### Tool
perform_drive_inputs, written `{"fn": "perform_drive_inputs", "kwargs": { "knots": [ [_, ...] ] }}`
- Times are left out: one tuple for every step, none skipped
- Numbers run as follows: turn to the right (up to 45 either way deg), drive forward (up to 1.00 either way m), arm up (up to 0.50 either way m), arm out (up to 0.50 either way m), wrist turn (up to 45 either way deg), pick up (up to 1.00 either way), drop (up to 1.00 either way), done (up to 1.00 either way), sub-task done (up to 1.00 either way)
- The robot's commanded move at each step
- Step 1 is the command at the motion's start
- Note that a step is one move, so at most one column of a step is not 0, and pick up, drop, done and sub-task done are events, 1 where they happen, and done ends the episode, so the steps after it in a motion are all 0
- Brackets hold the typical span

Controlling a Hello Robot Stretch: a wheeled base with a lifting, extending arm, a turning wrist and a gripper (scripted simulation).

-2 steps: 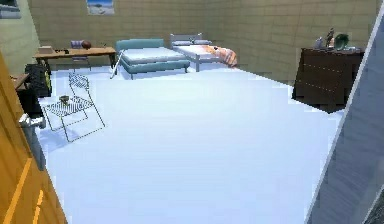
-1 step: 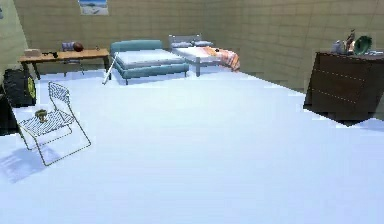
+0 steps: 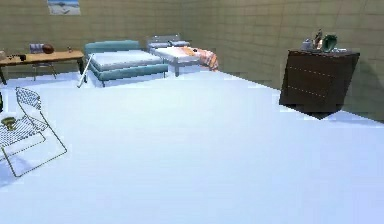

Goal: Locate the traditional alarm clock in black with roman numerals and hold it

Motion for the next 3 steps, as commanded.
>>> {"fn": "perform_drive_inputs", "kwargs": {
  "knots": [
    [0.0, 1.00, 0.00, 0.00, 0.0, 0.00, 0.00, 0.00, 0.00],
    [0.0, 1.00, 0.00, 0.00, 0.0, 0.00, 0.00, 0.00, 0.00],
    [0.0, 1.00, 0.00, 0.00, 0.0, 0.00, 0.00, 0.00, 0.00]
  ]
}}
